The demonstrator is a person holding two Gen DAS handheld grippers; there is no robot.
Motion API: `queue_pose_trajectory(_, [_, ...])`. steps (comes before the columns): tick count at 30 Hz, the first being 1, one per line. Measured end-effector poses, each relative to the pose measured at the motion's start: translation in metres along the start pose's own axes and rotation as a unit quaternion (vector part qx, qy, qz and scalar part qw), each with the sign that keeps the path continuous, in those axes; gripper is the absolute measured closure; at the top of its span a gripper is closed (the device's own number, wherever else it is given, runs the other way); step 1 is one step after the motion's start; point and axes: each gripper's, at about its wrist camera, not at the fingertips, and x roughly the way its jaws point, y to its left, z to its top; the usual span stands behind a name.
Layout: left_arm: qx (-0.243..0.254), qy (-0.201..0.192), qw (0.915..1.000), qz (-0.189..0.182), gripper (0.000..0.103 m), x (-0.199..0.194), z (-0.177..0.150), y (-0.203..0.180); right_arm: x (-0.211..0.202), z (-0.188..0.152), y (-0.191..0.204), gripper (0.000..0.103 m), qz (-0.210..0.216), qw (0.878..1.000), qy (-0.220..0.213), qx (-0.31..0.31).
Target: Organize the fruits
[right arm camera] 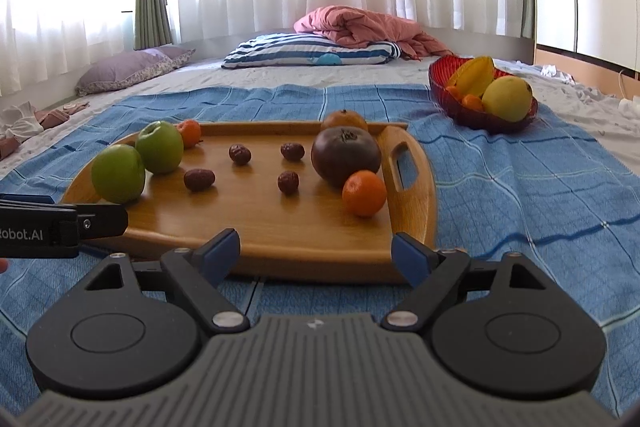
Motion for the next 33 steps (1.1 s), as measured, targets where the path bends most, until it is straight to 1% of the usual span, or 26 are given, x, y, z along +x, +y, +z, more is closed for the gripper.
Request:
queue_pose_trajectory(11, [0.001, 0.016, 0.9998, 0.011, 0.005, 0.003, -0.016, 0.002, -0.002, -0.013, -0.002, 0.010, -0.004, 1.000, 0.015, 0.001])
queue_pose_trajectory(17, [-0.004, 0.027, 0.9995, 0.018, 0.004, 0.009, -0.025, 0.007, 0.000, -0.017, -0.001, 0.005, 0.001, 1.000, 0.024, -0.002])
queue_pose_trajectory(22, [-0.005, 0.035, 0.9991, 0.024, 0.003, 0.015, -0.031, 0.010, 0.003, -0.020, 0.001, 0.003, -0.002, 1.000, 0.028, -0.009])
queue_pose_trajectory(27, [-0.004, 0.033, 0.9992, 0.024, 0.000, 0.018, -0.033, 0.011, 0.008, -0.023, 0.002, 0.000, -0.001, 0.999, 0.038, -0.010])
queue_pose_trajectory(33, [0.006, 0.034, 0.9989, 0.032, 0.000, 0.022, -0.037, 0.007, 0.010, -0.025, 0.006, 0.000, -0.007, 0.999, 0.040, -0.019])
